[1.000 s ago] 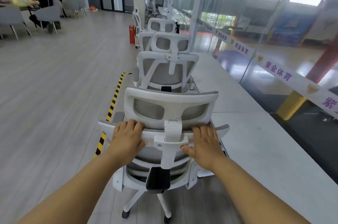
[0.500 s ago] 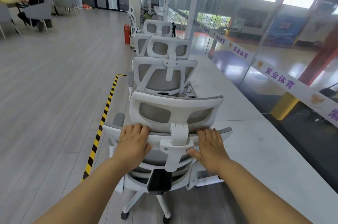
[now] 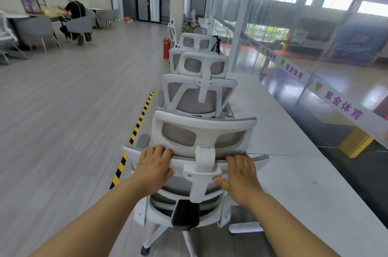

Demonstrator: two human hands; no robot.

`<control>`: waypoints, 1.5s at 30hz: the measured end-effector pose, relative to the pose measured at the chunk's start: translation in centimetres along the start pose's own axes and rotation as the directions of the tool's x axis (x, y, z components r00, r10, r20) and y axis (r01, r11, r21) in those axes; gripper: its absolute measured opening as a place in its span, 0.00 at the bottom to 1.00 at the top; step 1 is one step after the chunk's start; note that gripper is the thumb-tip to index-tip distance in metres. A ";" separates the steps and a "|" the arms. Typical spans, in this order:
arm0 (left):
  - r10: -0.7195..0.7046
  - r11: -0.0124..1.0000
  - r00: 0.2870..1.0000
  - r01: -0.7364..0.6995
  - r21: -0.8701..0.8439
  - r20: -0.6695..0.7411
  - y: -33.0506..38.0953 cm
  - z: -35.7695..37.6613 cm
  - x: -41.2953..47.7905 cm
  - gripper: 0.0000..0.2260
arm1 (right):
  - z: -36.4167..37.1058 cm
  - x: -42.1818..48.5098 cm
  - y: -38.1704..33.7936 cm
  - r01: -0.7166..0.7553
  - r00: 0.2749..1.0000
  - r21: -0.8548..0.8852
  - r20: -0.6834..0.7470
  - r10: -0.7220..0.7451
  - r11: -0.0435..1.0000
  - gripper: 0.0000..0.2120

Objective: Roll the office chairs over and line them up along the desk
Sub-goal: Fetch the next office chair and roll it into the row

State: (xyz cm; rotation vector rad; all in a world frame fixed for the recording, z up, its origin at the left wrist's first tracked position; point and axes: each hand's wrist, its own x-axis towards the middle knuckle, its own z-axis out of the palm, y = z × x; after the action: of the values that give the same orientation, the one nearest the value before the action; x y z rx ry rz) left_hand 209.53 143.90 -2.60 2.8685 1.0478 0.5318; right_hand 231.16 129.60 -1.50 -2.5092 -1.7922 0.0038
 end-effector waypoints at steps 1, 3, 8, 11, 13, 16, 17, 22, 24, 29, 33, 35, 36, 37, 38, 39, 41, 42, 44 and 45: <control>-0.002 1.000 1.000 0.002 0.002 0.004 0.1 0.0 0.2 0.18 | 0.0 0.2 0.2 0.011 1.000 0.010 -0.018 -0.011 1.000 0.44; -0.022 1.000 1.000 0.021 0.002 0.014 0.5 -0.2 0.6 0.17 | 0.1 0.6 0.4 0.024 0.999 0.020 -0.027 -0.023 1.000 0.46; -0.069 0.997 0.991 0.066 0.037 0.110 1.6 -0.9 1.8 0.19 | 0.0 1.4 1.4 0.038 0.999 0.072 -0.024 -0.036 0.997 0.37; -0.098 0.994 0.990 0.093 0.054 0.102 1.7 -0.5 2.2 0.19 | 0.3 1.7 2.1 0.067 0.995 0.084 -0.078 -0.060 0.994 0.30; -0.099 0.993 0.994 0.095 0.073 0.049 1.9 0.1 2.1 0.18 | 0.6 1.8 2.3 0.080 0.989 0.122 -0.136 -0.063 0.989 0.31; -0.131 0.988 0.989 0.136 0.075 -0.072 2.5 0.3 0.8 0.18 | 1.6 1.6 1.8 0.055 0.971 0.271 -0.238 0.011 0.961 0.34; -0.134 0.988 0.988 0.140 0.070 -0.082 3.0 0.2 0.1 0.19 | 1.8 1.3 1.5 0.059 0.957 0.295 -0.289 0.031 0.954 0.34; -0.240 0.967 0.969 0.244 -0.076 0.067 4.4 -0.8 -3.9 0.19 | 2.5 -0.9 -1.8 0.332 0.827 0.178 -0.527 -0.195 0.926 0.26; -0.244 0.960 0.951 0.265 -0.093 0.188 4.2 -1.5 -6.0 0.13 | 2.4 -1.7 -3.7 0.435 0.774 0.137 -0.562 -0.291 0.890 0.23; -0.323 0.939 0.919 0.340 -0.041 0.226 2.6 -3.5 -13.0 0.12 | 1.8 -3.3 -9.3 0.577 0.735 0.124 -0.509 -0.447 0.807 0.13; -0.440 0.898 0.882 0.438 0.047 0.168 1.3 -6.9 -21.2 0.12 | 1.3 -5.9 -14.8 0.620 0.777 0.044 -0.172 -0.605 0.784 0.10; -0.511 0.859 0.850 0.500 0.106 0.128 0.9 -8.9 -26.5 0.12 | 1.2 -7.9 -18.3 0.672 0.740 -0.009 -0.003 -0.673 0.740 0.14; -0.546 0.836 0.830 0.532 0.135 0.109 0.8 -9.9 -29.5 0.12 | 1.0 -9.2 -20.3 0.707 0.707 -0.036 0.057 -0.705 0.706 0.15; -0.578 0.813 0.811 0.561 0.157 0.093 0.7 -10.8 -32.5 0.12 | 0.9 -10.7 -22.5 0.744 0.668 -0.056 0.106 -0.737 0.666 0.15; -0.608 0.788 0.790 0.590 0.174 0.075 0.8 -11.8 -35.8 0.12 | 0.7 -12.6 -24.7 0.780 0.625 -0.064 0.148 -0.767 0.623 0.15; -0.642 0.759 0.765 0.623 0.189 0.059 0.9 -12.8 -39.2 0.12 | 0.6 -14.6 -27.1 0.816 0.576 -0.064 0.180 -0.797 0.575 0.15; -0.718 0.684 0.696 0.700 0.204 0.022 1.6 -15.0 -46.3 0.12 | 0.2 -19.3 -31.7 0.879 0.474 -0.065 0.232 -0.849 0.473 0.16; -0.755 0.641 0.655 0.739 0.207 0.002 2.2 -16.2 -50.0 0.12 | 0.1 -21.9 -34.0 0.905 0.422 -0.064 0.239 -0.874 0.420 0.16; -0.827 0.543 0.561 0.812 0.213 -0.031 3.9 -18.5 -57.5 0.13 | -0.2 -27.5 -38.6 0.944 0.330 -0.063 0.244 -0.912 0.325 0.17; -0.862 0.486 0.505 0.847 0.217 -0.042 5.0 -19.7 -61.2 0.13 | -0.2 -30.4 -40.9 0.959 0.283 -0.063 0.249 -0.926 0.276 0.17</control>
State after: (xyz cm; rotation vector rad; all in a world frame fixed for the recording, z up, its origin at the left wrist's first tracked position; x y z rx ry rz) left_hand 162.44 99.81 -1.92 1.9803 2.3829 0.2121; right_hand 182.65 114.04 -0.28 -1.0266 -3.1912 -0.0278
